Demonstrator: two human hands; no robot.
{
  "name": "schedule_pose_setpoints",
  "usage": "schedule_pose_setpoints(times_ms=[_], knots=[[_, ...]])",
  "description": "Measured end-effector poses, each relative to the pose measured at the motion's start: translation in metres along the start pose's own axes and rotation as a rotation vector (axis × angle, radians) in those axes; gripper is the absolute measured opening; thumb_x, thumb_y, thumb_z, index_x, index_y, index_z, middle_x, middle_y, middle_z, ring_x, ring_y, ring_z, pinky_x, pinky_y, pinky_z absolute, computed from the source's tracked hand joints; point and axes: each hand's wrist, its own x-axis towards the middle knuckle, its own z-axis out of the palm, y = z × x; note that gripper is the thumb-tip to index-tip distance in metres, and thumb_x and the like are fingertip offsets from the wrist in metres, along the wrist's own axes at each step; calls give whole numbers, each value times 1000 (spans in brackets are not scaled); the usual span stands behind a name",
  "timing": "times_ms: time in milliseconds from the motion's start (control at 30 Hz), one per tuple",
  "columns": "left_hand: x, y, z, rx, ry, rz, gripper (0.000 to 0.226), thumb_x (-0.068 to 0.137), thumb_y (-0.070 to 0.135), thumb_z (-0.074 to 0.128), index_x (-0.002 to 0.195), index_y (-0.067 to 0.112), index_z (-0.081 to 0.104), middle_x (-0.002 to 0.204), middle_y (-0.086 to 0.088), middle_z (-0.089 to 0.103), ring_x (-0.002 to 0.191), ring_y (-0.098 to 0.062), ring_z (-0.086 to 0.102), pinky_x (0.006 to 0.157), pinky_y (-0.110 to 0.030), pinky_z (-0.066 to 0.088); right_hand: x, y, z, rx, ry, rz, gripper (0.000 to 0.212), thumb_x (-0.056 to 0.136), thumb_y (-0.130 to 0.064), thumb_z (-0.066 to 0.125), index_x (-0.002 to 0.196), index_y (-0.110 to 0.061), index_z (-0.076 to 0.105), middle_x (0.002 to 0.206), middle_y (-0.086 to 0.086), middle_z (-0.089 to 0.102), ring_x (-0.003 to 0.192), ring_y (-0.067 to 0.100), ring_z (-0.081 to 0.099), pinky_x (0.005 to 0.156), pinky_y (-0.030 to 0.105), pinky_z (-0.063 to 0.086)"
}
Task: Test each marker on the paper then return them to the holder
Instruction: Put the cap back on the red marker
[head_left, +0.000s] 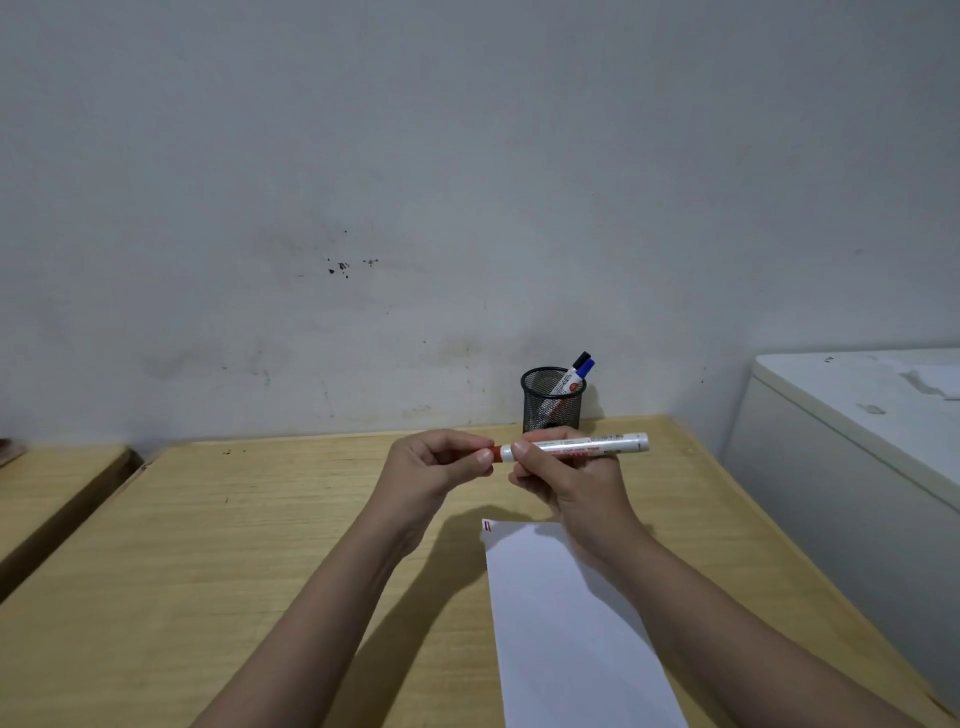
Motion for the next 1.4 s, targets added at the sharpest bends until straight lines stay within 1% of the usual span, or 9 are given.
schedule_pose_setpoints(times_ms=[200,333,433,567,733,833,1033,1200,1400], knots=[[12,10,5,250,255,111,8,74,7,75,81,8,73,73,-9,70,68,-14,62,65,-21,49,19,-2,3,36,198,270,18,77,-20,76,83,-6,66,61,2,55,55,11,55,57,25,56],[20,19,8,387,284,166,9,71,9,76,79,13,72,74,-6,71,68,-13,64,65,-22,51,24,-14,-2,-473,206,-42,28,69,-17,81,85,-10,60,77,5,61,68,15,58,66,28,54],[29,27,20,433,257,179,12,69,10,77,76,18,71,66,-1,66,63,-13,62,64,-23,49,30,-25,-5,-782,51,-260,34,66,-28,82,91,-17,62,88,-1,67,80,11,62,73,24,51],[44,34,36,388,251,181,15,67,14,79,78,18,70,62,1,66,62,-13,64,61,-22,47,43,-30,-13,-695,-33,-328,34,73,-11,77,103,-18,61,84,4,72,81,12,69,77,25,55],[68,35,55,357,192,215,19,68,22,81,83,15,70,63,1,69,61,-7,66,56,-16,47,56,-37,-28,-638,-6,-457,40,76,-5,73,105,-27,58,77,4,67,67,13,65,69,20,53],[85,24,62,388,218,240,19,74,31,75,81,13,72,72,-1,73,67,-7,67,63,-17,50,74,-48,-42,-598,161,-551,47,76,-2,71,105,-36,56,73,0,61,60,9,58,64,19,53],[118,-22,56,664,221,104,32,78,38,69,102,17,67,110,2,67,101,-18,62,84,-31,50,118,-79,-65,-455,512,-678,33,76,1,67,103,-17,59,74,-5,60,62,-1,61,64,14,52],[133,-44,66,867,192,104,48,79,46,63,120,22,59,127,0,59,117,-25,54,95,-44,47,148,-60,-68,-532,544,-590,30,73,-4,67,96,-21,55,66,-6,60,55,1,59,60,13,49],[145,-49,72,954,222,65,42,81,48,61,107,15,65,120,-1,61,112,-24,56,92,-42,46,162,-26,-76,-713,465,-377,28,69,-2,65,89,-18,53,73,7,64,57,5,60,49,6,40]])
